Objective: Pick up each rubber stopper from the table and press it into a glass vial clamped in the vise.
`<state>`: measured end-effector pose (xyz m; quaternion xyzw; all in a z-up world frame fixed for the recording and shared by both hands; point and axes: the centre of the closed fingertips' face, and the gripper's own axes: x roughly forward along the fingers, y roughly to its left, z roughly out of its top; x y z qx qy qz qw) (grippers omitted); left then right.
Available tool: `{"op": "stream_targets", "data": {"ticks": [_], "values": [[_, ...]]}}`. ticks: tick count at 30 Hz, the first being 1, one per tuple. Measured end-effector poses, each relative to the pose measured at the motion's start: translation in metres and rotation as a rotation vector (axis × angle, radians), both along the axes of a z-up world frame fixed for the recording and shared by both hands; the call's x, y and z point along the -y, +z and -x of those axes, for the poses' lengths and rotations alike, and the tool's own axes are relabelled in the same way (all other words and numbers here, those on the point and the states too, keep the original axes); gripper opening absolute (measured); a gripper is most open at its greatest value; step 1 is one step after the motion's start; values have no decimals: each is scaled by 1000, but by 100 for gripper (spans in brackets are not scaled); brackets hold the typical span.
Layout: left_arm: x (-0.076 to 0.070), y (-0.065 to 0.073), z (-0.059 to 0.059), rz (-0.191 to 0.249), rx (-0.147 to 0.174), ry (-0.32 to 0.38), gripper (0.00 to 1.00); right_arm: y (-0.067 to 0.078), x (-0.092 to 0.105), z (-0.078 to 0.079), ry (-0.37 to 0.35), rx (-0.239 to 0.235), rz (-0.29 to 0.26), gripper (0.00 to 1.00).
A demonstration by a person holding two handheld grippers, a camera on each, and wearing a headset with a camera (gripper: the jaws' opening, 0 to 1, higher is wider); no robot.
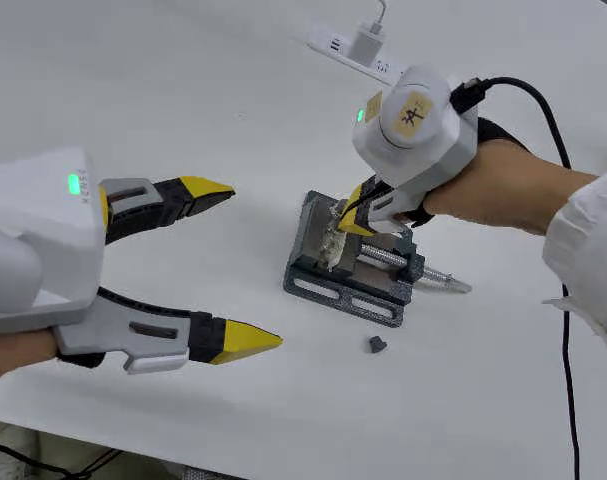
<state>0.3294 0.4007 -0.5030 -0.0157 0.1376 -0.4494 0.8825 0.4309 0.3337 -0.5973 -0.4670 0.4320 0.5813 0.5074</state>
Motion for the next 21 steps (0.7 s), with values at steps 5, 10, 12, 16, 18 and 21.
{"op": "stream_targets", "data": {"ticks": [5,10,12,16,18,21], "values": [[1,2,1,-2,3,-1,77,0,1,-2,2,-15,13,0],[2,5,2,-3,11,-2,77,1,1,0,1,-9,16,0],[3,7,3,-4,15,-3,77,0,0,1,19,3,22,0],[4,8,6,-9,20,-8,77,6,0,5,-24,-7,3,0],[5,9,9,-16,21,-14,77,8,0,7,-53,-11,-28,0],[4,9,11,-29,23,-19,77,10,0,11,-30,14,-44,0]]}}
